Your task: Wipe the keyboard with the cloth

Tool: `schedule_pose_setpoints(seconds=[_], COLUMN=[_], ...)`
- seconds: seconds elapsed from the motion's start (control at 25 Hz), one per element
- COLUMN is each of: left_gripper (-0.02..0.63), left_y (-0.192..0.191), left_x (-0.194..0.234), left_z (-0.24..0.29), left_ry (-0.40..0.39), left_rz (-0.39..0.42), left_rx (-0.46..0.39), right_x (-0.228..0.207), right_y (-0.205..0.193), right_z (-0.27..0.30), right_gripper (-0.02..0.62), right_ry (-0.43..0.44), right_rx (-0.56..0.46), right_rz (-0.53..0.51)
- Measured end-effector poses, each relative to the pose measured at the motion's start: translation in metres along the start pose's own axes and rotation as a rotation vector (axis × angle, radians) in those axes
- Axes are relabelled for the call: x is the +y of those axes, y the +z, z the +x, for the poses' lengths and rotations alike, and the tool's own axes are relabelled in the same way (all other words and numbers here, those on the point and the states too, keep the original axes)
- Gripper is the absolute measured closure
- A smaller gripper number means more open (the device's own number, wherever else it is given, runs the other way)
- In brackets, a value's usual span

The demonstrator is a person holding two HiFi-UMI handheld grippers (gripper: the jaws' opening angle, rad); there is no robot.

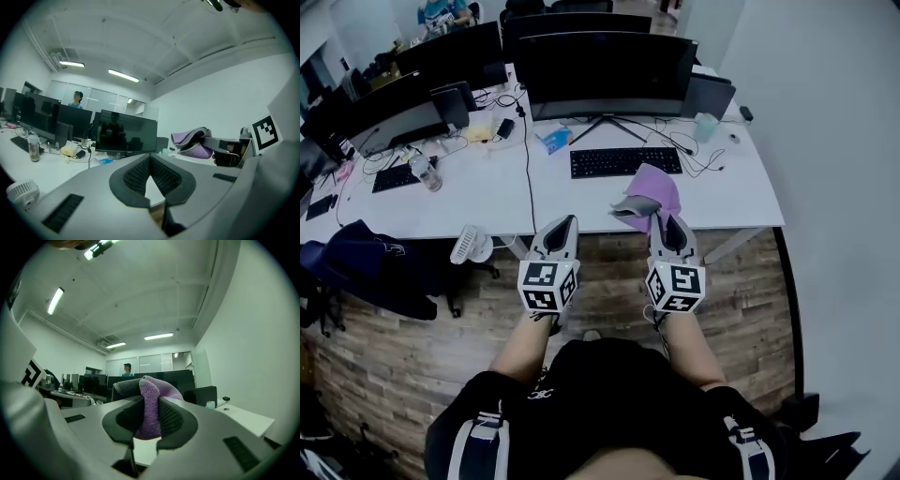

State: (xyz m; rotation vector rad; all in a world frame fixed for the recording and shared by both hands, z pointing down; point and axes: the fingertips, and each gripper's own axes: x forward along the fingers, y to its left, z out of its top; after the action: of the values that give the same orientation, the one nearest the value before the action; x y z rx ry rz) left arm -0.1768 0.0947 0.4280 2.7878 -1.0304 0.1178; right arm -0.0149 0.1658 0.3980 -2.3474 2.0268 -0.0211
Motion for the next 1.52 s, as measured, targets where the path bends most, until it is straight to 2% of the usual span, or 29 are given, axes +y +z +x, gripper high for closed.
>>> schedule_pose_setpoints(seconds=[0.32,0.76,1.16,1.52], left_gripper=[0.594,0.594,0.594,0.594], left_y=[-0.005,0.008,0.043,0.049], left_x=[0.037,0.074,0.090,0.100], left_z=[0.030,0.085,0.191,0.264], left_ry=[0.017,0.110,0.216,0.306], left_rz=[-0.026,-0.013,0.002,0.010], left_rx=[0.016,-0.002,-0.026,0.017], right_x=[0.004,-0.007,-0.058,-0.095], right_y=[-0.014,-0.021,-0.023,-0.030], right_z=[0.047,0.135,0.244,0.320], right_gripper=[0.505,0.505,0.505,0.505], right_ry=[0.009,0.106,0.213,0.311], right_rx=[0.030,0.018,0.040,0.064], right_rz=[0.001,0.016,0.042,0.067])
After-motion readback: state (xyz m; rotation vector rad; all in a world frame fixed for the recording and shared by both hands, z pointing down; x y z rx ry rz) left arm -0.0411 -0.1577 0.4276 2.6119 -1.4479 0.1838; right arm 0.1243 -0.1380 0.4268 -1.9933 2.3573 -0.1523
